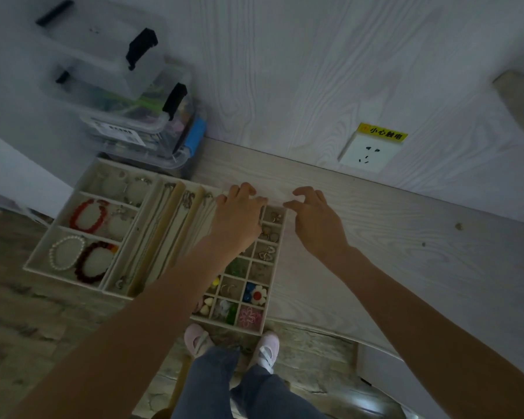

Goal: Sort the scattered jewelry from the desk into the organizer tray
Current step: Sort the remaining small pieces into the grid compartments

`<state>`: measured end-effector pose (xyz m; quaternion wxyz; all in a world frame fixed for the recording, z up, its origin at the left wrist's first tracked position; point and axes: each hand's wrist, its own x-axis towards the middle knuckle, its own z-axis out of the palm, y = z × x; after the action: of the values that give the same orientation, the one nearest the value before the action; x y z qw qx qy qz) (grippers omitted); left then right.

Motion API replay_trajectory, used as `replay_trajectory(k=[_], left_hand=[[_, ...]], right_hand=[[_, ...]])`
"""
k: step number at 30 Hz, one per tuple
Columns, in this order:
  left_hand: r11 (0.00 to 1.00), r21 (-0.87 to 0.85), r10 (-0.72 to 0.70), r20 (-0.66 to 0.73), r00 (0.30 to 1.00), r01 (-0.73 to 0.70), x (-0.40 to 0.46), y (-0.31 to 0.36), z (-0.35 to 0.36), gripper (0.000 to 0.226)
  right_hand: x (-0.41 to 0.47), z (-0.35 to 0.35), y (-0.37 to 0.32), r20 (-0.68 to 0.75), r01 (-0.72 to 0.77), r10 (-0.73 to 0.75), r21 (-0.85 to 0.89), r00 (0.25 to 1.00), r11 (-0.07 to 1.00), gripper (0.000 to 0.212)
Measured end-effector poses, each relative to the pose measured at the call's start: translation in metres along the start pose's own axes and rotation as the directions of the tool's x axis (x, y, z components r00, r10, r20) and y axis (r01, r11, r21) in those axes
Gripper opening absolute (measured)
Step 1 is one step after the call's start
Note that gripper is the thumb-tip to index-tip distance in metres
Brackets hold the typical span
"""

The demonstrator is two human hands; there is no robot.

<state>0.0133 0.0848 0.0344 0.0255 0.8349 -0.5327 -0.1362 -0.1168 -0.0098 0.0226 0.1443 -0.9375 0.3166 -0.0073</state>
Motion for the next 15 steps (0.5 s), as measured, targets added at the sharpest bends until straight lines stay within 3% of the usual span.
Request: replay_trajectory(k=[3,8,15], left_hand=[[0.998,-0.065,0.017,-0.024,1.000,-0.019,0.008,0.022,-0.004,0.048],[0.968,-0.162,0.192,-0.011,0.981,-0.191,0.039,0.092,-0.011,0.039],[0.872,-0.279,0.457,0.170,0.873,-0.402,0.086,0.215,0.016,0.050]], right_hand=[[-0.008,-0.010,0.022,-0.030,-0.085,0.088,0.085,0.996,0.993,0.042],[-0.044,-0.032,0.090,-0.107,-0.254,0.272,0.157,0.956,0.954,0.038],[-0.095,-0.049,0.205,-0.118,-0.594,0.620,0.196,0.776,0.780,0.048]])
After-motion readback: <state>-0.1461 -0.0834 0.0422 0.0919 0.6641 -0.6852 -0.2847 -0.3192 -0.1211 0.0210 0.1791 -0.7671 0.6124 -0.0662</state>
